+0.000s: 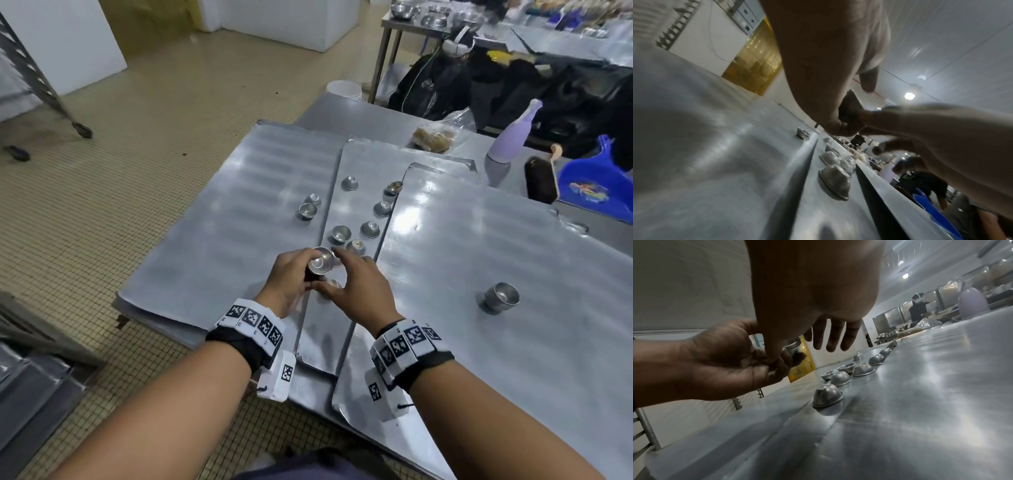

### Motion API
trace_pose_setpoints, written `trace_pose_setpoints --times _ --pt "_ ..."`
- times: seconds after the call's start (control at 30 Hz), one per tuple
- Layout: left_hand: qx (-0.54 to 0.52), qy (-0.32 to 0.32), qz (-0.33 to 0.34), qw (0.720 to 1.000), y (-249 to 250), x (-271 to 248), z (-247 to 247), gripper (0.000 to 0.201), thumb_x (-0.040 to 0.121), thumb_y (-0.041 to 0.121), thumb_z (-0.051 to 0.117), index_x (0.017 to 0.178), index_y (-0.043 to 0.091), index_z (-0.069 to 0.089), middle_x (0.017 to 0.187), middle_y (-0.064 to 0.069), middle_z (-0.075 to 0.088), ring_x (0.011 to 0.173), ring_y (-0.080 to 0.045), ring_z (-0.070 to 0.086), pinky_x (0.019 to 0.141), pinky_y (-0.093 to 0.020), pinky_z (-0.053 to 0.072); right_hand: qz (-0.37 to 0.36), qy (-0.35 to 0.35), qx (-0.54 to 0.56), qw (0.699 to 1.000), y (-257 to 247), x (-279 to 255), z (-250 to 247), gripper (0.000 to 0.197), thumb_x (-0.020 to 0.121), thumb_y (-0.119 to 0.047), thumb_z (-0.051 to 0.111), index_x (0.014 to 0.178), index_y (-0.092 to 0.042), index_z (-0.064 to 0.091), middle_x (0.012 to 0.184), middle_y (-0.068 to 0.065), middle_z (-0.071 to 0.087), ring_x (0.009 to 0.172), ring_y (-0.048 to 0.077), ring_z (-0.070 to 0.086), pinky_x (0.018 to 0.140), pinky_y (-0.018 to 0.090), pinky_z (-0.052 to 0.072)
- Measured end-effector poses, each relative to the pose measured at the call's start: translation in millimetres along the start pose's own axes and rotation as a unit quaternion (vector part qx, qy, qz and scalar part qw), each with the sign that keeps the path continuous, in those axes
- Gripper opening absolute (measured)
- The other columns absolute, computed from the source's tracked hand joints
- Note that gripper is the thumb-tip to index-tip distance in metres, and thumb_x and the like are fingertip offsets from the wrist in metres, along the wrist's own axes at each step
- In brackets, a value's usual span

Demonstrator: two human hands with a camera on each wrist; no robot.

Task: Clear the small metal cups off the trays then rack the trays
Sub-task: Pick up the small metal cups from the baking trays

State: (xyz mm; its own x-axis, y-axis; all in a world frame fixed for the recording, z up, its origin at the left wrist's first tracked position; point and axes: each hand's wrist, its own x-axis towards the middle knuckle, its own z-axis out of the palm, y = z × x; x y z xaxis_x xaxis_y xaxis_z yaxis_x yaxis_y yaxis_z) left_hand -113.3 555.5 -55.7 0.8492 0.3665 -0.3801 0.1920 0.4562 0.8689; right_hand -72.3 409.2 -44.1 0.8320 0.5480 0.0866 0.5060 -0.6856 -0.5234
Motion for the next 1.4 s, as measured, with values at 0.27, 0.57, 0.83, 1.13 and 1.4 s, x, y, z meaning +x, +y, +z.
trace_pose_setpoints --times 0.27,0.57,0.83,1.13,1.4 --pt "0.140 0.152 0.035 0.978 -13.3 16.4 -29.0 0.016 0.093 0.002 0.054 0.092 0.004 0.070 0.085 -0.016 0.069 0.057 -0.015 0.063 0.052 -0.020 0.050 0.024 -0.142 -0.063 0.988 29.8 12.6 7.3 0.052 0.092 -0.047 0.057 0.139 -0.026 0.052 0.136 -0.003 0.060 0.123 0.024 0.056 0.094 0.037 0.048" --pt "0.179 0.153 0.034 0.971 -25.8 11.2 -23.0 0.019 0.094 0.001 0.052 0.086 0.006 0.069 0.074 -0.013 0.066 0.054 -0.014 0.062 0.046 -0.018 0.046 0.001 -0.183 -0.107 0.977 30.8 16.3 19.3 0.035 0.086 -0.040 0.064 0.113 -0.019 0.059 0.113 0.005 0.061 0.104 0.030 0.060 0.083 0.037 0.048" --pt "0.193 0.132 0.041 0.971 -26.3 11.2 -22.4 0.021 0.093 0.001 0.053 0.080 0.009 0.069 0.072 -0.011 0.066 0.058 -0.019 0.062 0.053 -0.023 0.051 0.017 -0.168 -0.034 0.985 29.5 7.8 18.7 0.051 0.085 -0.024 0.067 0.134 -0.017 0.053 0.123 0.010 0.054 0.110 0.032 0.058 0.090 0.036 0.047" --pt "0.196 0.124 0.042 0.972 -22.3 8.7 -36.3 0.019 0.092 0.003 0.053 0.084 0.009 0.069 0.074 -0.011 0.068 0.056 -0.016 0.065 0.062 -0.031 0.055 0.042 -0.089 -0.005 0.995 19.3 3.9 21.1 0.028 0.090 -0.018 0.056 0.117 -0.015 0.052 0.107 0.011 0.068 0.095 0.035 0.062 0.069 0.033 0.038" --pt "0.199 0.130 0.040 0.971 -20.2 4.9 -53.6 0.019 0.093 0.004 0.053 0.085 0.010 0.069 0.074 -0.010 0.069 0.056 -0.014 0.065 0.063 -0.032 0.054 0.055 -0.145 -0.029 0.988 20.5 3.7 26.1 0.059 0.082 -0.036 0.074 0.131 -0.017 0.047 0.124 0.006 0.066 0.112 0.031 0.059 0.082 0.035 0.045"
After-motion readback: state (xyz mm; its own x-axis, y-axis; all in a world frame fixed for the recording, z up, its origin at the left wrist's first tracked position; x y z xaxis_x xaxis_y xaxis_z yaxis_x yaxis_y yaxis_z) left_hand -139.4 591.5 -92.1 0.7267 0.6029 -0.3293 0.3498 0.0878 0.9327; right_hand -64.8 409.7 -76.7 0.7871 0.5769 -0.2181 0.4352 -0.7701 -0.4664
